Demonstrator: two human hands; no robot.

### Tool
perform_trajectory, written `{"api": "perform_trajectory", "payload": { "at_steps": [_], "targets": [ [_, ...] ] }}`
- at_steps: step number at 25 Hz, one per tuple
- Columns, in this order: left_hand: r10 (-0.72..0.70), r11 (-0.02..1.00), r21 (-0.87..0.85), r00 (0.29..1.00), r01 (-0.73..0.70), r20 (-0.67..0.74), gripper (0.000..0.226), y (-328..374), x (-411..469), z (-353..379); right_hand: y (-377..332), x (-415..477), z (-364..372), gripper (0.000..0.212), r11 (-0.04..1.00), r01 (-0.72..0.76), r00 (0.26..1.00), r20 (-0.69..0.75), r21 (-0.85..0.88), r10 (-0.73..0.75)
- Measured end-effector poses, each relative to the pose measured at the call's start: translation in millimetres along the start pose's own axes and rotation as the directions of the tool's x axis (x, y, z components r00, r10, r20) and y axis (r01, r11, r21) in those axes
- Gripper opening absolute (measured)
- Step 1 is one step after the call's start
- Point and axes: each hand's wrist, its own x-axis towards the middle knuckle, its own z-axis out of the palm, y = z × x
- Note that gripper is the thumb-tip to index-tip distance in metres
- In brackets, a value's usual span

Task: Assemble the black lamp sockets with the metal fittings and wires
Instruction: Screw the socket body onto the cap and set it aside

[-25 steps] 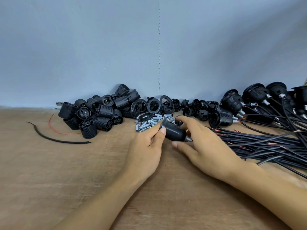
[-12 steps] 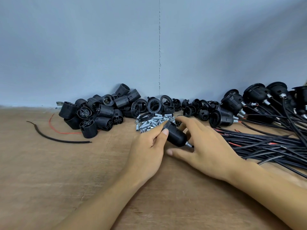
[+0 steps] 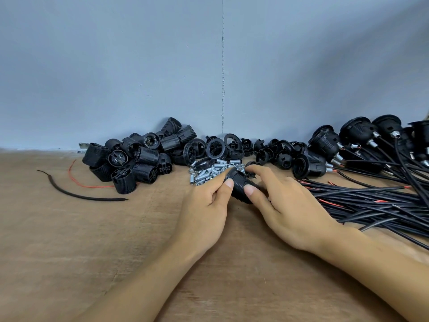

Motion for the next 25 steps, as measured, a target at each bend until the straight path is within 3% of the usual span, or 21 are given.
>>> {"api": "perform_trajectory", "payload": {
  "at_steps": [4, 6, 9, 12, 16, 20, 25],
  "targets": [
    [-0.032, 0.999, -0.029, 0.999, 0.033, 0.007, 0.036, 0.7, 0.3, 0.1, 0.2, 0.5, 0.3, 0.066, 0.997, 0.010, 1.000, -0.010, -0.072, -0.011],
    [-0.034, 0.999, -0.029, 0.999, 0.034, 0.002, 0.039, -0.6, 0.9, -0.3, 0.5, 0.8, 0.5, 0.059, 0.999, 0.007, 1.000, -0.026, -0.035, -0.008],
    [-0.022, 1.000, -0.004, 1.000, 0.022, -0.012, 0.023, -2.7, 0.1, 0.0, 0.9, -0.1, -0.6, 0.055, 1.000, -0.007, 1.000, 0.000, -0.006, 0.007],
    [-0.018, 1.000, 0.004, 1.000, 0.018, -0.011, 0.022, -4.2, 0.8, -0.5, 1.2, 0.2, -0.4, 0.064, 0.999, 0.013, 1.000, 0.002, -0.050, -0.013],
    [-0.050, 0.998, -0.042, 0.999, 0.051, 0.020, 0.031, -4.3, 0.8, -0.2, 2.6, -0.5, 1.0, 0.047, 0.999, -0.015, 1.000, -0.006, 0.033, 0.015],
    [-0.057, 0.998, -0.031, 0.998, 0.057, 0.010, 0.030, -5.5, 1.4, -0.3, 0.2, -0.7, 0.4, 0.058, 0.999, 0.012, 1.000, -0.024, -0.042, -0.013],
    [-0.052, 0.996, -0.067, 0.999, 0.052, 0.007, 0.032, -4.9, 0.5, 1.9, -2.3, -1.3, -0.3, 0.049, 0.999, -0.009, 1.000, -0.024, -0.045, 0.008]
  ]
}}
